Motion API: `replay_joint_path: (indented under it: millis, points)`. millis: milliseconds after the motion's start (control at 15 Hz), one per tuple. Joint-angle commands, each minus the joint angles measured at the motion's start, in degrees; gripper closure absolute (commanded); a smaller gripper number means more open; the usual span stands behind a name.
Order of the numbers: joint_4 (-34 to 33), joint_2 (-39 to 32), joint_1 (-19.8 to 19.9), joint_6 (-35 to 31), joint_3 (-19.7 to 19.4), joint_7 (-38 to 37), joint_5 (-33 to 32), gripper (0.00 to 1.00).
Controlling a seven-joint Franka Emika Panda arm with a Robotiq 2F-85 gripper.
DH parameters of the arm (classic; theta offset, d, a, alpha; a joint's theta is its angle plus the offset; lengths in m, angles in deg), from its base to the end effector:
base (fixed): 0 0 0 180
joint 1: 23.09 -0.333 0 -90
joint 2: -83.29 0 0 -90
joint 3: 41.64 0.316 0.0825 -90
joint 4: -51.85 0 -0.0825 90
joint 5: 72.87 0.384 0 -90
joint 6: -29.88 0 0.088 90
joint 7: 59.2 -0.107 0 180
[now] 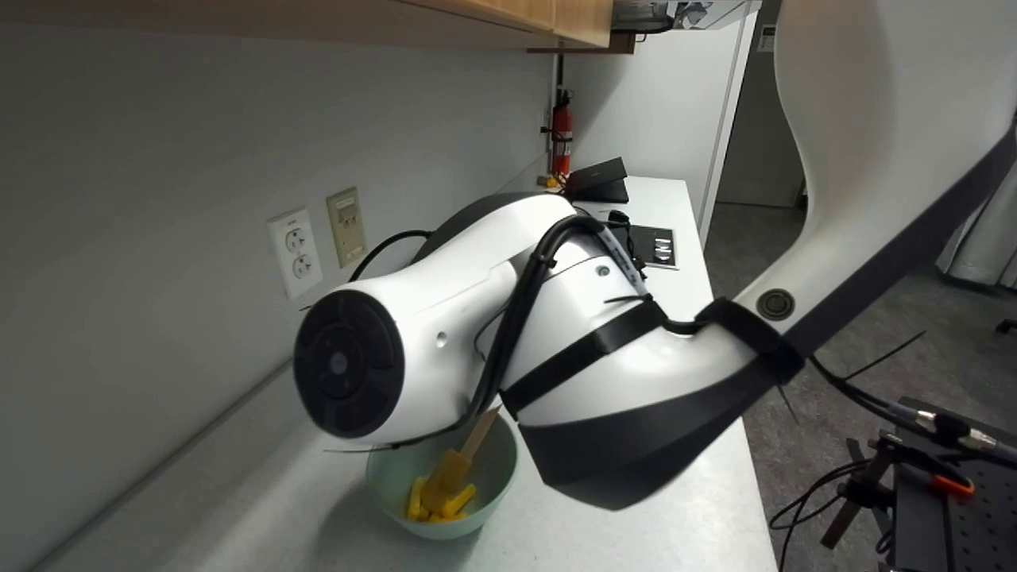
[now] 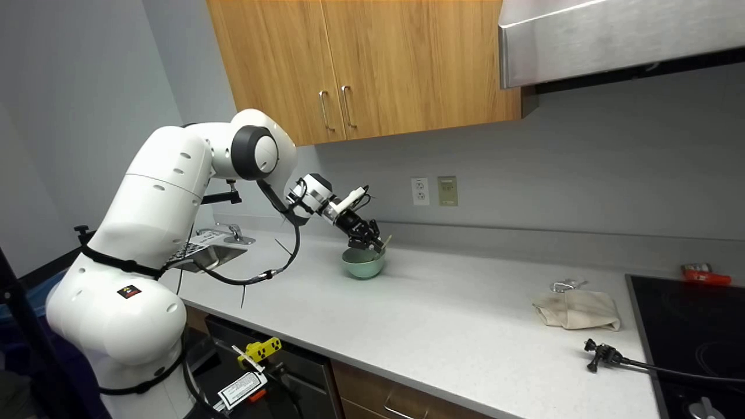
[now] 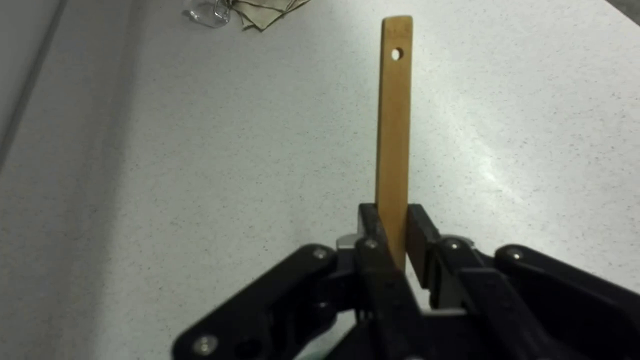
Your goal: Use the ladle to stir in the bowl
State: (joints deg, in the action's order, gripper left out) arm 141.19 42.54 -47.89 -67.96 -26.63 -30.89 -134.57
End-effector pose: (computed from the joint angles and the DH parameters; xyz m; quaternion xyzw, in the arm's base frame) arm 0.5768 0.3404 0.2334 0.6108 0.6501 -0.1850 0.4124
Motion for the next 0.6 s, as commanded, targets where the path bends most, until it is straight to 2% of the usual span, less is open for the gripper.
replay_joint_path:
  millis: [0, 267, 533]
  points:
    - [-2.69, -1.52, 0.33, 0.51, 1.19, 0.44, 3.29, 0.96]
    - [-2.41, 0.05, 0.60, -1.36, 0.84, -1.30, 4.03, 0.96]
    - [-0.68, 2.56, 0.13, -2.24, -0.01, -3.54, 0.90, 0.96]
